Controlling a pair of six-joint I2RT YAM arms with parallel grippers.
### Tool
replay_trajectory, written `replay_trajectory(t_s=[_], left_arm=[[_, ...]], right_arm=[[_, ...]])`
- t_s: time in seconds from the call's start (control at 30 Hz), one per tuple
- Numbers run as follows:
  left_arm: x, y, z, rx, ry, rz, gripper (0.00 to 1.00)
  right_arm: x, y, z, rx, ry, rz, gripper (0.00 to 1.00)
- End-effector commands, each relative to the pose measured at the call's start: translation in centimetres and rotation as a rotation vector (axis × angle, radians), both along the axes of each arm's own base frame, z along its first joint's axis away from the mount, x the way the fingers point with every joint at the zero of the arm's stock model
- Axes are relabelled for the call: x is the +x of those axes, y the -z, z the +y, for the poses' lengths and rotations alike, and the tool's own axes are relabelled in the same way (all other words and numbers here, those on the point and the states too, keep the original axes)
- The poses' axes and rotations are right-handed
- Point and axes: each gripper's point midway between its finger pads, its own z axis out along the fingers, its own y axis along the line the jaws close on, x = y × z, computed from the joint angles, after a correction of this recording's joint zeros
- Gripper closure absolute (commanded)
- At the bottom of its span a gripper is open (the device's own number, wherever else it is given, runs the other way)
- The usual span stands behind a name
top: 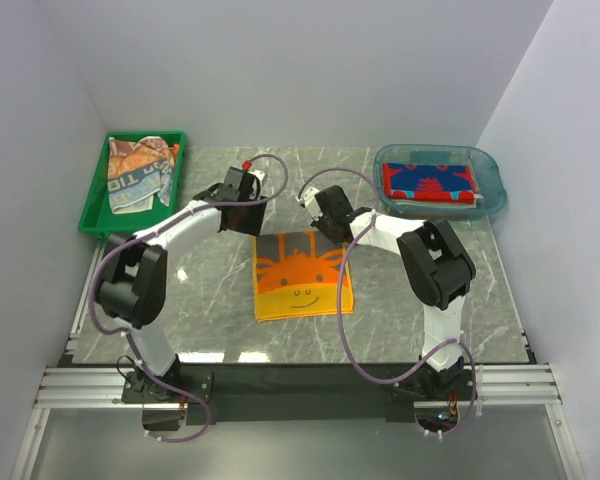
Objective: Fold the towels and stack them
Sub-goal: Fold the towel
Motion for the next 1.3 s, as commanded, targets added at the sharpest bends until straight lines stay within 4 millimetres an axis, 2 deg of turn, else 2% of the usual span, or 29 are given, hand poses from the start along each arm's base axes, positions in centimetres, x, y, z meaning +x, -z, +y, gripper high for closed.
replay_trajectory(t_s=[0.0, 0.27, 0.43, 0.57, 0.77, 0.93, 1.13, 1.27], left_arm=[[1.7, -0.4, 0.0, 0.029, 0.133, -0.005, 0.42], [3.1, 2.1, -0.9, 0.038, 0.238, 0.045, 0.42], [3.2, 4.1, -0.9, 0.057, 0.259, 0.1, 0.43], [3.1, 4.8, -1.1, 0.064, 0.288, 0.116, 0.44], [2.4, 5.9, -0.5, 0.042, 0.321, 0.167, 0.45], [1.8, 8.2, 0.3, 0.083, 0.29, 0.222, 0.51], [0.0, 11.3, 1.0, 0.118, 0.25, 0.312, 0.58], [-1.2, 12.9, 1.5, 0.135, 0.234, 0.376, 0.67]], right_arm=[[0.7, -2.8, 0.5, 0.04, -0.013, -0.055, 0.98], [0.6, -2.6, 0.6, 0.046, -0.01, -0.054, 0.98], [0.6, -2.9, 0.6, 0.052, -0.007, -0.066, 0.98], [0.7, -3.0, 0.6, 0.049, -0.007, -0.071, 0.98], [0.8, -2.7, 0.6, 0.05, -0.002, -0.07, 0.98], [0.9, -3.0, 0.5, 0.055, 0.008, -0.083, 0.98], [1.0, -3.2, 0.5, 0.054, 0.01, -0.094, 0.98], [0.9, -3.1, 0.4, 0.052, 0.01, -0.093, 0.98]])
